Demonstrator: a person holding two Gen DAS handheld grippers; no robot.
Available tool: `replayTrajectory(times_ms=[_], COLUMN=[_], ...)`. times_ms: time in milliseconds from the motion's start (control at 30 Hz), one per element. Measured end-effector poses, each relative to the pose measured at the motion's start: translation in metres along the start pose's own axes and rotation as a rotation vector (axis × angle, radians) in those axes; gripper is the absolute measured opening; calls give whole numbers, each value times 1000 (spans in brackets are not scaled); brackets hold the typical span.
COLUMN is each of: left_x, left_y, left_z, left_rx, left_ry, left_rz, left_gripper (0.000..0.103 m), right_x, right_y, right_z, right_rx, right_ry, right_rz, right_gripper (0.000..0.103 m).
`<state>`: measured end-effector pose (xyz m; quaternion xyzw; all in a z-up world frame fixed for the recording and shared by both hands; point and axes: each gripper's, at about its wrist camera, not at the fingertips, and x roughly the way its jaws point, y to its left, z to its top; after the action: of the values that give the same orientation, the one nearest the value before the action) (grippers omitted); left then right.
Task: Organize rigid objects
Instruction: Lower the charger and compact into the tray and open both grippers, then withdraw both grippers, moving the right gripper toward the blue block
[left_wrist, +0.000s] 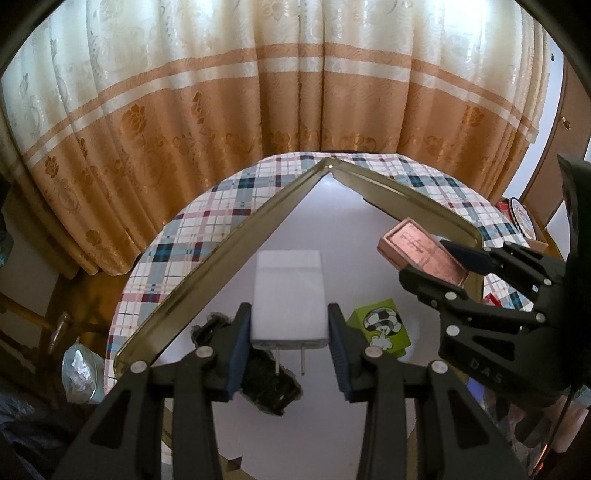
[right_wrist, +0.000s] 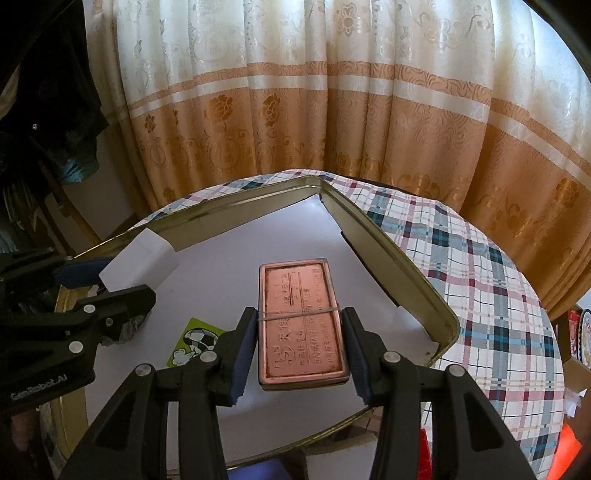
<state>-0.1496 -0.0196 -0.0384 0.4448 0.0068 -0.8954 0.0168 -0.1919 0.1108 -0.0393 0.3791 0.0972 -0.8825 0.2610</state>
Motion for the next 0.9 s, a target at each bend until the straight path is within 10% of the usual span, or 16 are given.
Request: replayTrajectory(times_ms=[267, 900], left_x=[-12, -65], left_y=[1, -31], left_z=[2, -68], left_rx=[-7, -4], left_ry=[-40, -91], left_rz=[-9, -122], left_gripper=[70, 75], right_x=[-14, -124], right_y=[-1, -74], right_z=[0, -115], right_rx=[23, 291], right_ry=[-58, -98], right_rz=[0, -112], right_gripper=[63, 71])
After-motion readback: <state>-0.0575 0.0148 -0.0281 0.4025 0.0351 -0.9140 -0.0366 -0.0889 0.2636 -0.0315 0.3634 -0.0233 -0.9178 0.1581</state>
